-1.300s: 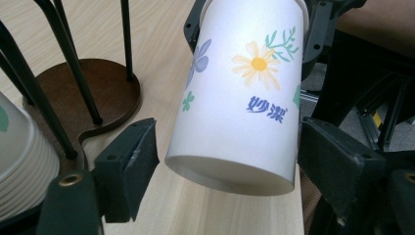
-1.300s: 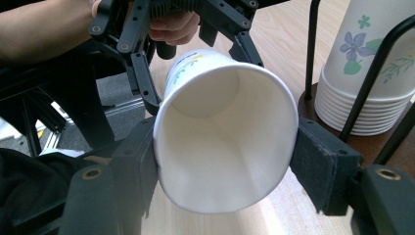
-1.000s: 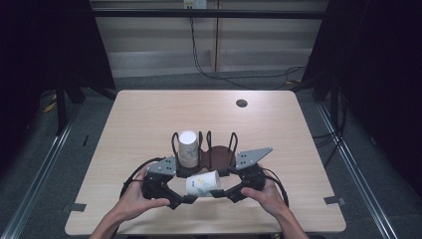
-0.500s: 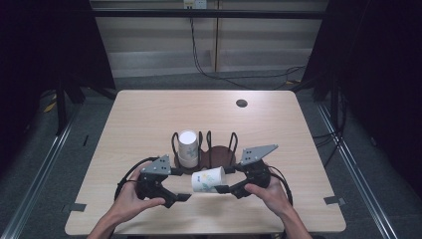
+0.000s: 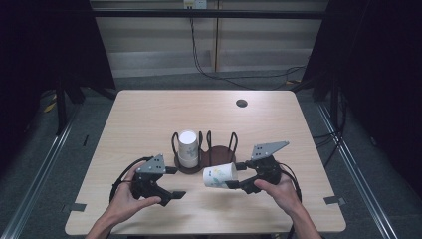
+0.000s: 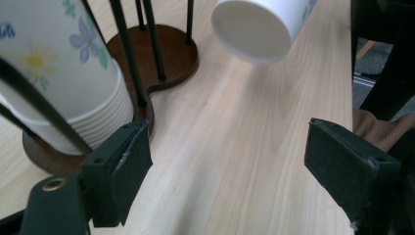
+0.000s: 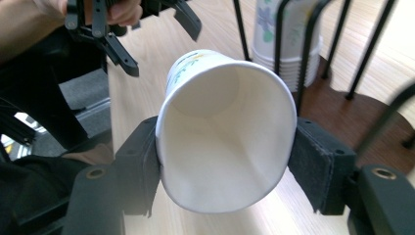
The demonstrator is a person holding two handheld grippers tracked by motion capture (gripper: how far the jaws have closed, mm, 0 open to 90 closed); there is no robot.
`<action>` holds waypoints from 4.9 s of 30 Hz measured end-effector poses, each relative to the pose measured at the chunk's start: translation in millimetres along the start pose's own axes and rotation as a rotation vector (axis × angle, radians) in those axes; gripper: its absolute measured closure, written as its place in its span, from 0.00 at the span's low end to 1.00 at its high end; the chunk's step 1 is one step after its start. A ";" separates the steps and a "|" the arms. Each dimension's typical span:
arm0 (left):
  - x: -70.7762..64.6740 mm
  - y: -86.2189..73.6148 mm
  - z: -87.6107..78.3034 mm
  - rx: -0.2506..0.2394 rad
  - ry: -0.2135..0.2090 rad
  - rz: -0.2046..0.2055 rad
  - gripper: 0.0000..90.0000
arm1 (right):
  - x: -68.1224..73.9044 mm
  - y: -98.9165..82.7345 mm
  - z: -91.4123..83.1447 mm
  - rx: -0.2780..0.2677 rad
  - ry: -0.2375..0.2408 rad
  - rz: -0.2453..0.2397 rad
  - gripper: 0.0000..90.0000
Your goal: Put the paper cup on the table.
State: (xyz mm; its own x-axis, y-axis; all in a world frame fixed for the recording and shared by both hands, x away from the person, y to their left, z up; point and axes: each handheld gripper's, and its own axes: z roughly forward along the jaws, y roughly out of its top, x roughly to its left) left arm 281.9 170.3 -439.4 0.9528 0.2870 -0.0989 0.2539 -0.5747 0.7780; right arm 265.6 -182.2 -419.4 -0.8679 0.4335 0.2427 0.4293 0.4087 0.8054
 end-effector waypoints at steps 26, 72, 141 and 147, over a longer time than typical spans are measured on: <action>13.0 -18.5 -17.7 -0.081 -0.008 -0.045 0.18 | -24.3 -7.0 -61.7 0.081 -0.148 0.087 0.37; 10.2 -24.1 -18.3 -0.050 -0.013 -0.014 0.20 | -95.6 40.9 -55.1 0.433 -0.416 0.194 0.36; 15.6 -28.7 -20.6 -0.065 0.001 -0.052 0.19 | -128.6 36.7 -15.5 0.409 -0.452 0.292 0.16; 15.4 -28.5 -21.2 -0.070 0.004 -0.060 0.19 | -123.8 35.8 -18.8 0.309 -0.450 0.302 0.16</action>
State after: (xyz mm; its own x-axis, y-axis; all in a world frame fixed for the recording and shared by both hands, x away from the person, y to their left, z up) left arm 285.8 207.3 -449.9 0.9354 0.3229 -0.1442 0.2982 -0.5011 0.8124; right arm 383.8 -236.4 -410.4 -0.5354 0.8346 0.1297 0.7504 0.3996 0.5266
